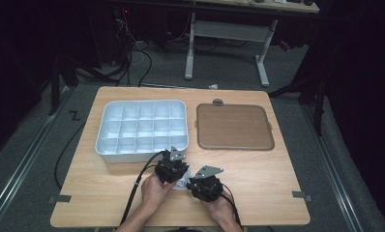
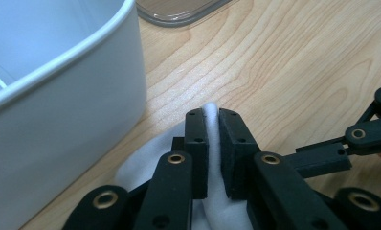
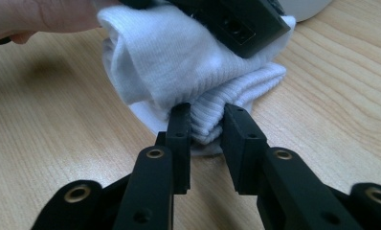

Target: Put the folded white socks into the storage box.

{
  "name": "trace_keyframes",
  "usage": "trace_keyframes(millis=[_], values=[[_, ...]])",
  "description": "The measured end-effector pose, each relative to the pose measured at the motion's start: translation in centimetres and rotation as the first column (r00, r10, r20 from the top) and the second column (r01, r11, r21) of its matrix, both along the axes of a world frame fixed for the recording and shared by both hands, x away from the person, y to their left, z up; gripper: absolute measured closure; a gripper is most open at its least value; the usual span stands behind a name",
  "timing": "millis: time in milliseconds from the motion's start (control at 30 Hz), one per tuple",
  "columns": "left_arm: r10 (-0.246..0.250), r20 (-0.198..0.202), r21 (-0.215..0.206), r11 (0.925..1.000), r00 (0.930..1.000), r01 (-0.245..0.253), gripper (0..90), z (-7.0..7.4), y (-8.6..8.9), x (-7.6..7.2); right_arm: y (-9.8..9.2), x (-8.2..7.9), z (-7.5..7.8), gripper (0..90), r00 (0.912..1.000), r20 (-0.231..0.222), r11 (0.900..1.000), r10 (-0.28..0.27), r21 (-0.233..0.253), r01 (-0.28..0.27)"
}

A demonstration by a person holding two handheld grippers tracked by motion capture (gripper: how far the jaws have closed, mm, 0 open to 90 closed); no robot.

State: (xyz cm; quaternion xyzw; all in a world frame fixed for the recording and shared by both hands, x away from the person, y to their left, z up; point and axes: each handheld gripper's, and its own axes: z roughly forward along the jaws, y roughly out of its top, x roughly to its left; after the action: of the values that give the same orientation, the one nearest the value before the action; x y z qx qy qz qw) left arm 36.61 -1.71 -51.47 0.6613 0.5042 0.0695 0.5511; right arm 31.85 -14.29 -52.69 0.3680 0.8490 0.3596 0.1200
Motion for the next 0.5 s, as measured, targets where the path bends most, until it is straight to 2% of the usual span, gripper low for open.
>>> trace_keyframes(millis=[133, 233, 400, 500], values=[[-0.007, -0.005, -0.003, 1.0000, 1.0000, 0.007, 82.8, -0.03, 0.02, 0.05, 0.08, -0.05, -0.02, 73.2, 1.0000, -0.004, 1.000, -0.004, 0.008, 0.004], [-0.009, -0.006, 0.014, 0.9999, 0.9999, 0.009, 82.8, 0.03, -0.14, 0.00, 0.06, 0.03, 0.01, 73.2, 0.9999, -0.010, 1.000, -0.002, 0.009, 0.002], [-0.008, -0.032, -0.011, 0.9999, 0.9995, 0.008, 80.9, 0.31, 0.18, 0.15, 0.09, -0.05, 0.02, 70.2, 0.9999, -0.016, 1.000, -0.004, 0.016, 0.004], [-0.009, -0.057, -0.044, 0.9990, 0.9983, 0.007, 77.0, 0.65, 0.48, 0.18, 0.02, -0.01, 0.07, 69.6, 0.9996, -0.027, 1.000, -0.006, 0.028, 0.007]])
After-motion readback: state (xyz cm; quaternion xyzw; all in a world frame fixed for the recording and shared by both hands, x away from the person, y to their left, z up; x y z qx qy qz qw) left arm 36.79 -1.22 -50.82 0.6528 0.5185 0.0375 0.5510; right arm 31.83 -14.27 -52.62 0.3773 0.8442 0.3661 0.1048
